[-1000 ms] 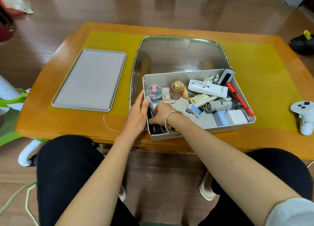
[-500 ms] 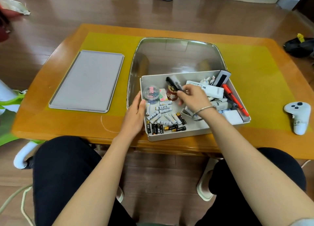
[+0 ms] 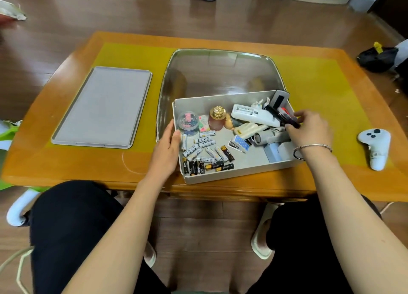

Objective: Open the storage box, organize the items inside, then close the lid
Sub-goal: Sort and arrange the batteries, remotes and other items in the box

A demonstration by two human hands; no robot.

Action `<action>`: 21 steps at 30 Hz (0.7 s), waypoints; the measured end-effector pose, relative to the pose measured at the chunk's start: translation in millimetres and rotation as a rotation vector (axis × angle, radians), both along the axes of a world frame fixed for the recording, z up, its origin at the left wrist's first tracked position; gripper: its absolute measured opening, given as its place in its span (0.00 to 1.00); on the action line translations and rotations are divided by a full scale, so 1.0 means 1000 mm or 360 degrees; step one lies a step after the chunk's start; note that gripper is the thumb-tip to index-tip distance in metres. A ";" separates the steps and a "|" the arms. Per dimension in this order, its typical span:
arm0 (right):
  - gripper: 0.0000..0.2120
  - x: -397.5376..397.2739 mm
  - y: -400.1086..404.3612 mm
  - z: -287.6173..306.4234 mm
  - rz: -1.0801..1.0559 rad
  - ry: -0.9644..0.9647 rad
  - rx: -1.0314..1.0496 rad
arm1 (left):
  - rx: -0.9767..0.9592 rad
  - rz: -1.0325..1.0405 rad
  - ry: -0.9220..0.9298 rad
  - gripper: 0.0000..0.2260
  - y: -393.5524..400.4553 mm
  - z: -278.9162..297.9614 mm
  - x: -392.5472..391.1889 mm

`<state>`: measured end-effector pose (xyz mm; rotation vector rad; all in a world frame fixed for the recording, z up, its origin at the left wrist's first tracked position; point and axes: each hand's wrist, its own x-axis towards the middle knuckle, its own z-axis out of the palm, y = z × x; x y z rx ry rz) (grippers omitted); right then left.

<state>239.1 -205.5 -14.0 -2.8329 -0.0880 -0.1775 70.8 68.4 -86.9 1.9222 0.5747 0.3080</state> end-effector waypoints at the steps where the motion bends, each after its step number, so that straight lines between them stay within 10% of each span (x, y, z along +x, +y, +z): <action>1: 0.18 0.000 0.001 -0.001 -0.0011 0.0010 -0.0043 | -0.0009 -0.0002 0.0004 0.22 0.000 0.000 0.000; 13: 0.16 -0.028 0.046 0.007 0.0553 -0.0309 0.0209 | 0.0010 0.0054 0.0012 0.21 -0.007 -0.001 -0.002; 21: 0.10 -0.039 0.090 -0.018 0.0902 0.0394 -0.0330 | 0.0013 0.0051 0.0043 0.21 -0.004 -0.003 -0.003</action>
